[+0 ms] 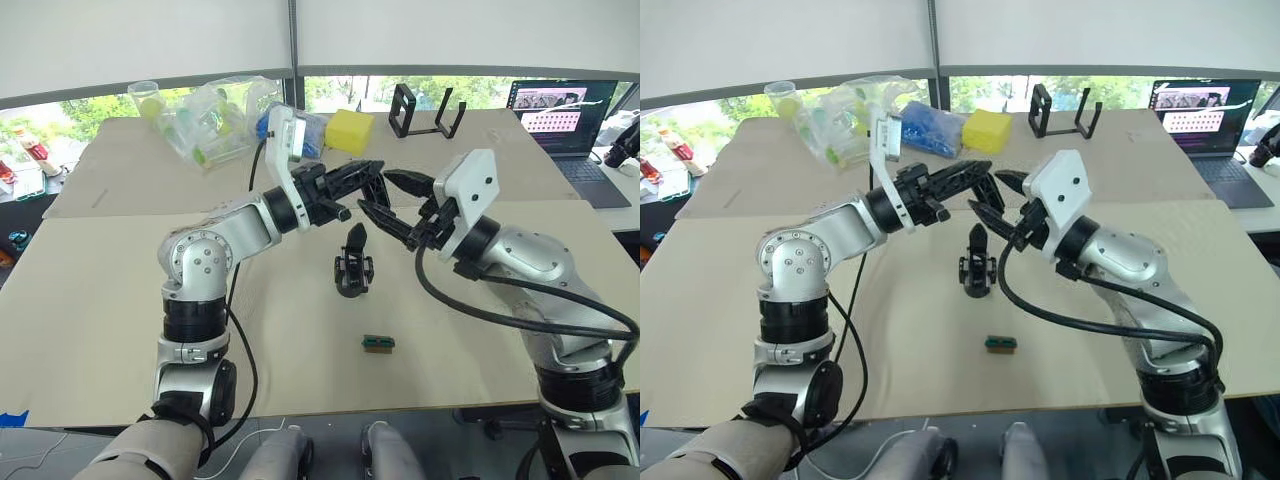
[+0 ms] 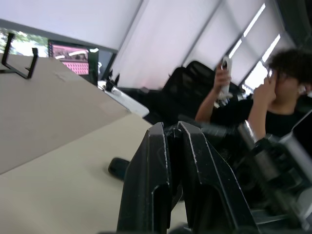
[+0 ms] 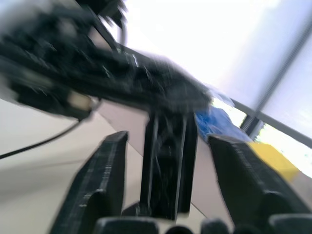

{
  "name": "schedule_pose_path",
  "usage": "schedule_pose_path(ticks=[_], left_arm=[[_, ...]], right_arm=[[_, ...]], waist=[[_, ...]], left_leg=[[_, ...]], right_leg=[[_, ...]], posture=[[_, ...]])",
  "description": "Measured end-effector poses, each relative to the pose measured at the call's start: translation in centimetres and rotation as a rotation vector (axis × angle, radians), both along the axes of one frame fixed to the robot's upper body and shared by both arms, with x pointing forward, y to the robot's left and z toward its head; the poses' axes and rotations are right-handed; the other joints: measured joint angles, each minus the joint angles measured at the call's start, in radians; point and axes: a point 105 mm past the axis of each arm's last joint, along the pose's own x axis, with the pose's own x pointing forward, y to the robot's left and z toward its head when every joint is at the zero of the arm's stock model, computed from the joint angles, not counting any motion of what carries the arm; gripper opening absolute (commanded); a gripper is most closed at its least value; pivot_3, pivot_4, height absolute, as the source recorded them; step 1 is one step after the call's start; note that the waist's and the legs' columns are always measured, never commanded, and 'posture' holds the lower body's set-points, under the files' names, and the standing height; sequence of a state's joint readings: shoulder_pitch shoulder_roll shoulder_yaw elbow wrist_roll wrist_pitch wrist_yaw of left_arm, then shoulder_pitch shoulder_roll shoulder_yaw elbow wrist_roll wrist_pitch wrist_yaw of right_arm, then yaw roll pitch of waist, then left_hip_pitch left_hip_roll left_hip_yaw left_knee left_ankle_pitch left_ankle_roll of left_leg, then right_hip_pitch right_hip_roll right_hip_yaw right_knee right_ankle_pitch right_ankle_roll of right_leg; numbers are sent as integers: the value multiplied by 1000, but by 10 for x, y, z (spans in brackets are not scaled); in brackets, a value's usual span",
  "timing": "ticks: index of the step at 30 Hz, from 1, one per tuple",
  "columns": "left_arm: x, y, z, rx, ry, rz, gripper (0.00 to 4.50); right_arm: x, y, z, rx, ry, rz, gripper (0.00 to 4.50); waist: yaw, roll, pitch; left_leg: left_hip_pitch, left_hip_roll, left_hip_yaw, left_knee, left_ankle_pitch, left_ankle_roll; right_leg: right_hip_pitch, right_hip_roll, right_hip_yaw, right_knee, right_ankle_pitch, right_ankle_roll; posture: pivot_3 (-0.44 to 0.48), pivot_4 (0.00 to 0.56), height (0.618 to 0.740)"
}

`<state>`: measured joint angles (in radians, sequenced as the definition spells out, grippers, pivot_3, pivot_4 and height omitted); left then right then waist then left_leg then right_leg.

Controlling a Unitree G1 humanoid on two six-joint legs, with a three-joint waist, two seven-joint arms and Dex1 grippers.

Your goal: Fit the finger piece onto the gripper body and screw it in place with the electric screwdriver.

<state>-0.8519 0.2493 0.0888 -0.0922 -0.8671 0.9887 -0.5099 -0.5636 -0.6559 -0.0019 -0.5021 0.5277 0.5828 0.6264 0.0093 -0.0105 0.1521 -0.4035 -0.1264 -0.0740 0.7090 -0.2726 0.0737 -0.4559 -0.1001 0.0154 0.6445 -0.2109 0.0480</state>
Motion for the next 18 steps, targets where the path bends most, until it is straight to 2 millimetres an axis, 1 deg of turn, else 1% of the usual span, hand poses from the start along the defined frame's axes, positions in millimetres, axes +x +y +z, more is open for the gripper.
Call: schedule_pose_path(ticks=[2, 4, 6, 8, 10, 12, 14, 16, 17, 18], left_arm=[[-4, 5, -2, 54, -37, -58, 0], [-16, 9, -2, 126, -89, -196, 0], [-26, 15, 5, 148, -123, -303, 0], [-31, 21, 13, 144, -134, -379, 0], [-35, 23, 19, 137, -132, -440, 0], [-38, 22, 22, 132, -134, -474, 0], [-38, 22, 23, 128, -132, -486, 0], [-38, 23, 22, 126, -125, -490, 0], [-38, 22, 22, 125, -125, -495, 0], [-39, 21, 22, 124, -126, -503, 0]], right_arm=[[-7, -2, 5, 4, 82, 92, 4213], [-12, -7, 13, 50, 258, 240, 4213], [-17, -14, 16, 66, 394, 333, 4213], [-22, -16, 9, 72, 531, 405, 4213], [-22, -16, -2, 78, 648, 437, 4213], [-20, -14, -10, 83, 712, 447, 4213], [-18, -9, -12, 86, 735, 464, 4213], [-16, -1, -6, 101, 720, 492, 4213], [-14, 4, 1, 116, 707, 513, 4213], [-13, 7, 4, 121, 701, 521, 3722]], waist=[[-1, 0, 0], [-6, 0, 0], [-3, 0, 0], [-2, 0, 0], [-2, 0, 0], [-3, 0, 0], [-5, 0, 0], [-8, 0, 0], [-10, 0, 0], [-12, 0, 0]], left_leg=[[0, 0, 0, 0, 0, 0], [-1, 0, 0, 0, 0, 0], [0, 1, -1, -1, 0, 0], [-1, 1, -1, -1, 0, 1], [-1, 0, 0, -1, 0, 1], [-1, 0, 0, -1, 0, 1], [-1, 0, 0, -1, 0, 1], [-1, 0, 0, -1, 0, 1], [-1, 0, 0, -1, 0, 1], [-1, 0, 0, -1, 0, 1]], right_leg=[[0, 0, 0, -1, 0, 0], [0, 0, 0, -2, 0, -1], [1, 0, -1, -3, 0, -2], [1, -5, -1, -3, 0, -2], [1, -7, -1, -3, 0, -2], [0, -7, -1, -3, 0, -2], [0, -8, -1, -3, 0, -2], [0, -7, -1, -2, 0, -2], [-1, -8, -1, -2, 0, -2], [0, -8, -1, -2, 0, -2]], posture=[[0, 150, 740], [0, 150, 740], [0, 150, 740], [0, 150, 740], [0, 150, 740], [0, 150, 740], [0, 150, 740], [0, 150, 740], [0, 150, 740], [0, 150, 740]])
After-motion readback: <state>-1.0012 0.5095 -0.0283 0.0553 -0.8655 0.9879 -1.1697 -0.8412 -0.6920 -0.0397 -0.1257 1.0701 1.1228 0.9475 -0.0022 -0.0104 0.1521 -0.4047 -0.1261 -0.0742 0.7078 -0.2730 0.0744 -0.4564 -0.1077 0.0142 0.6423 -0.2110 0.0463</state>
